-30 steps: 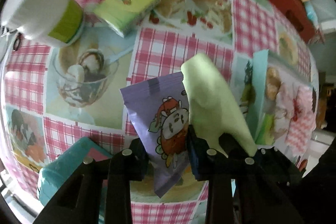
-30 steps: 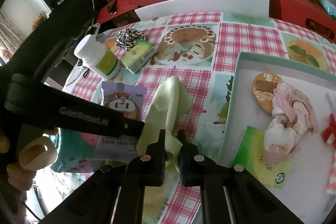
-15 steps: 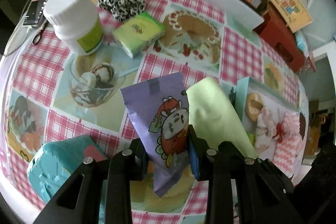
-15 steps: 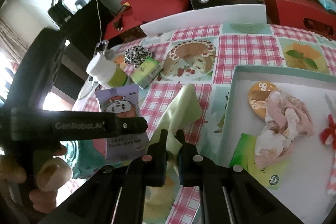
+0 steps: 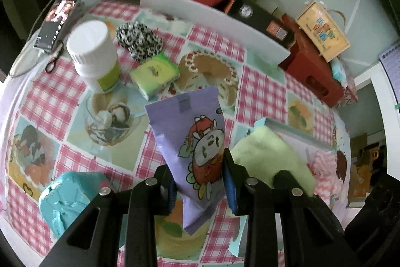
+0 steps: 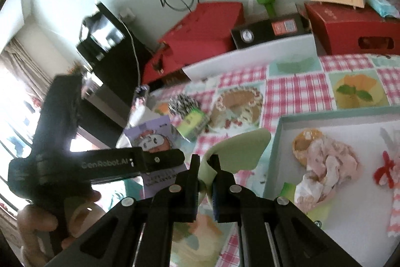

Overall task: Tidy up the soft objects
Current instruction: 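Lift the green cloth and purple bag and carry both toward the tray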

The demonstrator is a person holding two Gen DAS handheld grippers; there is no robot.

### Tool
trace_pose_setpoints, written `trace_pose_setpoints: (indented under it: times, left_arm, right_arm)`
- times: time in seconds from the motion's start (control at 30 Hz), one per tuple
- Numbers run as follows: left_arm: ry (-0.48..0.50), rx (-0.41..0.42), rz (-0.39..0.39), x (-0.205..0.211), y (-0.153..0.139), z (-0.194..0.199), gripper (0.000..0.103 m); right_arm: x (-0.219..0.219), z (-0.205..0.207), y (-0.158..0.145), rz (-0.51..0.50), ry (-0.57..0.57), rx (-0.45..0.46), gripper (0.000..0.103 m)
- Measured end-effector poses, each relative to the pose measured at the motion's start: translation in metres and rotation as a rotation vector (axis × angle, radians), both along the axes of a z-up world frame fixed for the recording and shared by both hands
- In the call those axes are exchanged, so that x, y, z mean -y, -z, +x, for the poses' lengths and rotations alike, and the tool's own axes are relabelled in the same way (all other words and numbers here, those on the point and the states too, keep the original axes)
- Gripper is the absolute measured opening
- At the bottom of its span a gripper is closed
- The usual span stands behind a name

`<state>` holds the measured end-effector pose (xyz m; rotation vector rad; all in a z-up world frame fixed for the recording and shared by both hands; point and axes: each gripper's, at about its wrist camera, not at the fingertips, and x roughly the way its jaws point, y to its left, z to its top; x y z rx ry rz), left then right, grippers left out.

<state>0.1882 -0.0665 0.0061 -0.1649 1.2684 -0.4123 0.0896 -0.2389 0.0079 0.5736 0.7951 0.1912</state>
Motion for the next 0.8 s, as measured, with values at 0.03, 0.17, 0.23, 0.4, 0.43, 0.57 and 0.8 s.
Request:
trace_pose_setpoints:
  times: [0.03,0.17,0.23,0.4,0.43,0.57,0.8]
  left_arm:
    - [-0.005,0.009,-0.003,0.000,0.001,0.002,0.033]
    - [-0.021,0.038,-0.020,-0.005,-0.007,0.001,0.033]
    - [-0.028,0.053,-0.027,-0.004,-0.008,0.002,0.033]
    - [-0.026,0.108,-0.052,-0.006,-0.027,-0.005,0.033]
    - [-0.023,0.112,-0.056,-0.004,-0.028,-0.005,0.033]
    - [0.003,0.128,-0.068,0.003,-0.034,-0.010,0.033]
    - [0.086,0.131,-0.082,0.030,-0.033,-0.022,0.033]
  right_arm:
    - [0.002,-0.002,-0.004,0.008,0.005,0.021,0.009]
    - [0.010,-0.012,-0.021,0.013,0.033,0.082,0.009]
    - [0.015,-0.017,-0.029,0.011,0.049,0.106,0.009]
    - [0.035,-0.033,-0.049,-0.005,0.127,0.152,0.009]
    - [0.039,-0.037,-0.053,-0.009,0.144,0.159,0.009]
    - [0.060,-0.057,-0.071,-0.041,0.228,0.195,0.009]
    - [0.097,-0.092,-0.091,-0.114,0.382,0.209,0.009]
